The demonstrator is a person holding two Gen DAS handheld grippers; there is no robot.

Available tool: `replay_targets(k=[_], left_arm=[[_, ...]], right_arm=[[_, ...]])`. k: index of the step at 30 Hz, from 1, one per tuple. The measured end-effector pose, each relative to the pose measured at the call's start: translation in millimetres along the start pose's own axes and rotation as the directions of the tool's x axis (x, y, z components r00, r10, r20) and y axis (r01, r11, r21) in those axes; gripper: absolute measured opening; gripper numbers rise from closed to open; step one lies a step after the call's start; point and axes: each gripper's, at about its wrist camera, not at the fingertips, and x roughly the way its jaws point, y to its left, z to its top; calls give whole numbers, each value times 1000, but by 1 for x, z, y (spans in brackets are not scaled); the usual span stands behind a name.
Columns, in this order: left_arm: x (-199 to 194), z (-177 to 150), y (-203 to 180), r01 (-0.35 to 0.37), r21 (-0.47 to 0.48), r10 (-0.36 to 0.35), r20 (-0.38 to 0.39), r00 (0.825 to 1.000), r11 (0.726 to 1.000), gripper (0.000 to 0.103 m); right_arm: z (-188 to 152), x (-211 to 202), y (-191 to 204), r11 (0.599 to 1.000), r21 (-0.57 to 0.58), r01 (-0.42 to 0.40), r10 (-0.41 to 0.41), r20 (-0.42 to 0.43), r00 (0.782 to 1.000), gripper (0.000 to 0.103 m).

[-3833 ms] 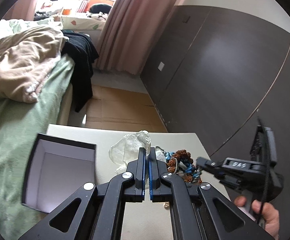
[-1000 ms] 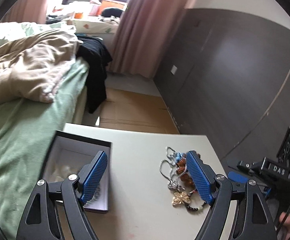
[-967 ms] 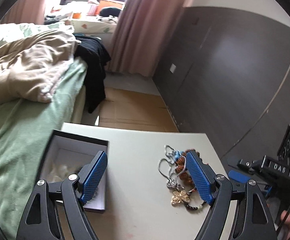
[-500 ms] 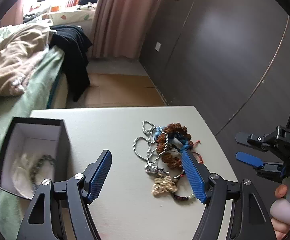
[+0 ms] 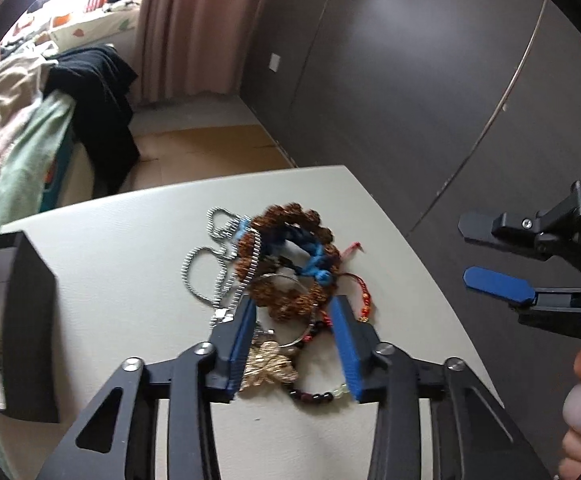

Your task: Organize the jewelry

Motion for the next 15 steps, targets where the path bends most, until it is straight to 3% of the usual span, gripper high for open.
replay_targets(k=[2,15], left_arm=[[6,0,-2,7,-4,-7,-12,1000,1000,33],[28,8,-1,59,-89,-60,-6,998,994,32]], right_arm=[[0,1,-1,1000,6,-2,2,-2,1000,59],[1,1,-4,1000,14,-10,10,-10,1000,59]])
